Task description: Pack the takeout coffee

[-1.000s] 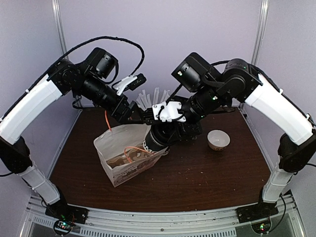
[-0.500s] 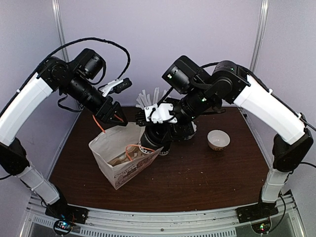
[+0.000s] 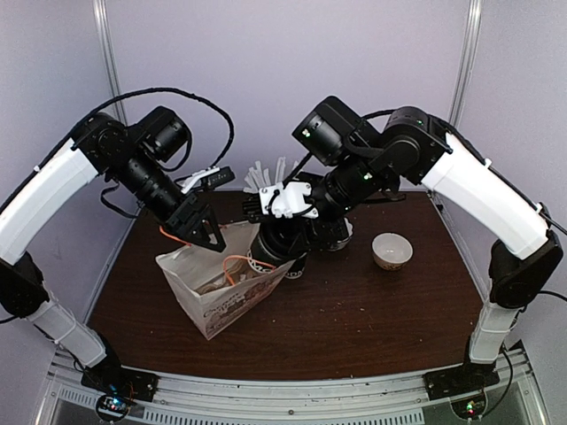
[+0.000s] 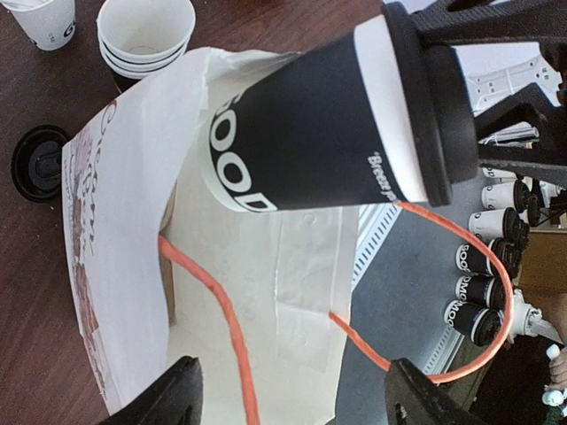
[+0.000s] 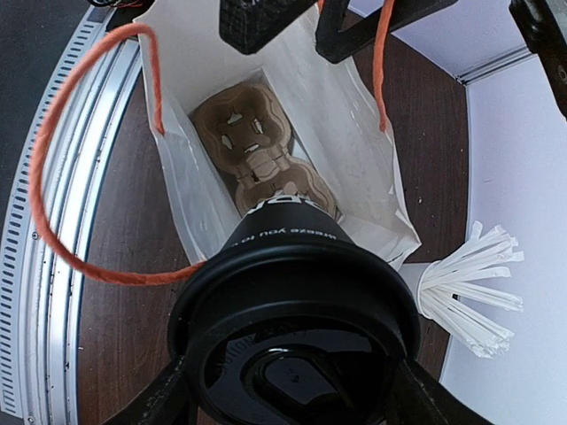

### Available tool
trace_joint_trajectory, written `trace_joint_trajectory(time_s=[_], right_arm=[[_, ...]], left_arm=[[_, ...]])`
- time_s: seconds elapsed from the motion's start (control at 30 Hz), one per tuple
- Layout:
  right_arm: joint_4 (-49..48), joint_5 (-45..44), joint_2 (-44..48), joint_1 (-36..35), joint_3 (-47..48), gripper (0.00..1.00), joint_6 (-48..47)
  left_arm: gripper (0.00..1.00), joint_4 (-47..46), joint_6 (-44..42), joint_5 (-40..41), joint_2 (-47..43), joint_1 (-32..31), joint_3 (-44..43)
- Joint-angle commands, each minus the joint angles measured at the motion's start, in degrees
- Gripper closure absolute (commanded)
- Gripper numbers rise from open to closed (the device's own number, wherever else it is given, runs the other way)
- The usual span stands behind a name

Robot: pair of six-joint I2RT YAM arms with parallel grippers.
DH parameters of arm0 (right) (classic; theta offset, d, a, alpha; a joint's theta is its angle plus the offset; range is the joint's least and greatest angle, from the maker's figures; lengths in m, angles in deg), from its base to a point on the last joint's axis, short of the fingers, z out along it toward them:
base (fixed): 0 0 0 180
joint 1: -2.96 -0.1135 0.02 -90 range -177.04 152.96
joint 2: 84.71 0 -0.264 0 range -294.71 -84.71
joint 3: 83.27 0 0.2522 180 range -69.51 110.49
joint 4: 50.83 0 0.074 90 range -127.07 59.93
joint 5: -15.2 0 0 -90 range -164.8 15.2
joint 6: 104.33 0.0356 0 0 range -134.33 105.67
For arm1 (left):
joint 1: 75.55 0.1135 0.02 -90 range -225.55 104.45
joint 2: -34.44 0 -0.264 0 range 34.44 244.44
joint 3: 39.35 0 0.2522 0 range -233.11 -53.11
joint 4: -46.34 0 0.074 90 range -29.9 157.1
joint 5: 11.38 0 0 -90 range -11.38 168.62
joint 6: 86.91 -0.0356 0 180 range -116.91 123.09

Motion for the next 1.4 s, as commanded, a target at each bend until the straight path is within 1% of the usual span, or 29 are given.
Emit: trace_joint_trajectory(time_s=[0.0,0.13,0.23,0.33,0.43,0.53,0.6,0.67,0.73,0.77,0.8,0.83,0.93,0.97,1.0,1.07,1.17,1.3,1.37], right_arm=[[-0.27,-0.58,-0.65,-0.49,1.76,0.33,-0.37],[-0.04,-0.52,-0.97,-0.52,2.47,0.33,-0.37],[-0.04,-0.55,-0.71,-0.49,2.45,0.33,-0.34],[-0.07,-0.81,-0.63,-0.49,2.19,0.33,-0.45],[-0.34,-0.89,-0.54,-0.49,1.69,0.33,-0.41],[-0.66,-0.96,-0.58,-0.49,1.13,0.33,-0.37],[-0.66,-0.86,-0.62,-0.49,1.09,0.33,-0.21],[-0.57,-0.68,-0.40,-0.49,1.12,0.33,-0.19],[-0.54,-0.66,-0.11,-0.50,1.11,0.33,-0.19],[-0.51,-0.65,0.09,-0.49,1.09,0.33,-0.19],[-0.46,-0.65,0.25,-0.49,1.01,0.33,-0.23],[-0.56,-0.73,0.40,-0.49,0.86,0.33,-0.27],[-0.67,-1.00,0.64,-0.49,0.27,0.33,-0.36],[-0.66,-0.90,0.71,-0.49,0.22,0.33,-0.37],[-0.62,-0.78,0.74,-0.49,0.13,0.33,-0.37],[-0.62,-0.63,0.77,-0.49,0.12,0.33,-0.37],[-0.74,-0.70,0.80,-0.49,0.07,0.33,-0.45],[-0.88,-1.05,0.69,-0.51,0.03,0.33,-0.52],[-0.92,-1.13,0.69,-0.49,0.03,0.33,-0.41]], left_arm=[[0.26,-0.36,-0.01,-5.14,-3.18,0.42,-0.43],[0.27,-2.24,0.94,-10.12,-4.05,0.39,0.13],[0.27,-4.63,1.06,-15.83,-4.99,0.41,4.06],[0.24,-7.07,0.17,-21.58,-5.86,0.41,7.51],[0.21,-8.80,-2.17,-27.09,-5.73,0.42,9.10],[0.19,-13.06,-2.28,-32.78,-4.42,0.42,9.43],[0.18,-15.72,-2.29,-33.53,-3.93,0.42,7.99],[0.15,-21.02,0.36,-34.83,-4.27,0.49,7.91],[0.15,-26.28,3.14,-36.51,-4.19,0.59,8.05],[0.15,-26.55,3.47,-35.38,-3.84,0.59,7.23],[0.15,-24.93,3.09,-33.22,-3.33,0.61,5.98],[0.15,-20.87,1.76,-29.97,-2.53,0.62,3.80],[0.15,-7.10,-2.65,-16.93,0.86,0.65,-3.51],[0.15,-5.20,-3.17,-12.54,1.24,0.64,-4.02],[0.15,-4.55,-3.50,-7.59,0.88,0.61,-3.58],[0.14,-3.44,-4.38,-2.87,0.60,0.59,-3.63],[0.13,-4.86,-4.44,-1.08,-1.32,0.55,-4.04],[0.10,-10.58,-3.83,2.45,-7.63,0.15,-1.92],[0.10,-11.32,-3.87,4.18,-10.42,-0.72,-0.36]])
